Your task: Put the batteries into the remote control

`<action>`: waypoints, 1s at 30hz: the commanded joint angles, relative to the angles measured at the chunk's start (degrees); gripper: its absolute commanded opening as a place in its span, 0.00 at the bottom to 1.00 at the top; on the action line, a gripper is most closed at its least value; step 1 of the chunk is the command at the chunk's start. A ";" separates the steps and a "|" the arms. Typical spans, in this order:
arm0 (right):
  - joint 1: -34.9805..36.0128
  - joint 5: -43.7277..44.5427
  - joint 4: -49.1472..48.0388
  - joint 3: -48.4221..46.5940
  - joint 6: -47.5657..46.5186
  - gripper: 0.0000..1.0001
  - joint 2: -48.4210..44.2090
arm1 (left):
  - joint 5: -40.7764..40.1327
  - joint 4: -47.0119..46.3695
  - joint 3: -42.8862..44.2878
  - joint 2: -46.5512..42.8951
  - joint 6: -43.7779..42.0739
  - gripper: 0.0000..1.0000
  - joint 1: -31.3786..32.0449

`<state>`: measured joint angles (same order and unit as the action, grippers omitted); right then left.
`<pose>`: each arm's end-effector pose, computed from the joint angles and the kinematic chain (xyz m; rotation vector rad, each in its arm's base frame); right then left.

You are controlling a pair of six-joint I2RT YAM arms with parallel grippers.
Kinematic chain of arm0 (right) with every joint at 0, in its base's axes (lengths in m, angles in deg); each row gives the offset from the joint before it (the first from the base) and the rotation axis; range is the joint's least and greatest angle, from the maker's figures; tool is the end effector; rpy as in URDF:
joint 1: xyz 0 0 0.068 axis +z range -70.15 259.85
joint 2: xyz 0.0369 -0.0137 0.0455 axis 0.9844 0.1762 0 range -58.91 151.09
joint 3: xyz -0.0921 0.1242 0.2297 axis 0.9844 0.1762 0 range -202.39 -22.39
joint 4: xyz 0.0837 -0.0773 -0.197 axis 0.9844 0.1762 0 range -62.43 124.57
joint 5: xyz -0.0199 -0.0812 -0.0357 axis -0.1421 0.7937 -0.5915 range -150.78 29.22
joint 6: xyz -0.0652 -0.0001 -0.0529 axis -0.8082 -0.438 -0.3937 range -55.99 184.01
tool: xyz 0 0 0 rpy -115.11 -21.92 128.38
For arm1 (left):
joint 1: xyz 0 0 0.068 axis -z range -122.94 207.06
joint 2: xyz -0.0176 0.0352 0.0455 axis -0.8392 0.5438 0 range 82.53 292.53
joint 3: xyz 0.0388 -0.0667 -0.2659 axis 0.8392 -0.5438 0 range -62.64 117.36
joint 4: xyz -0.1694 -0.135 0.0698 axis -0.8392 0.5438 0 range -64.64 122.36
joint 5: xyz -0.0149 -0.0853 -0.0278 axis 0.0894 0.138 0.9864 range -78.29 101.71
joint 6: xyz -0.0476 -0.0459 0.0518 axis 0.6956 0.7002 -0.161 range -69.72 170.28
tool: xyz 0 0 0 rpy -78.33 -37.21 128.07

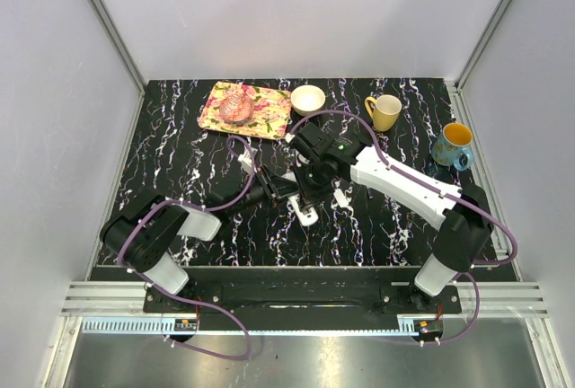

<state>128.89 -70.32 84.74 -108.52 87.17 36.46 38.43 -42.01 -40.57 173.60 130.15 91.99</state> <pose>0.2000 0.2490 0.2720 -0.6881 2.7726 0.5439 0.2233 -0.1963 0.2046 -0.3248 1.9473 -1.8216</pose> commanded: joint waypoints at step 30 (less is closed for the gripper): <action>0.53 1.54 -9.71 1.22 5.93 0.22 -0.80 | -0.62 -27.99 2.02 -3.62 2.13 0.00 2.15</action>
<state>128.87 -70.16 82.94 -107.43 91.35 35.76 37.16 -41.59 -40.48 173.29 129.74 92.34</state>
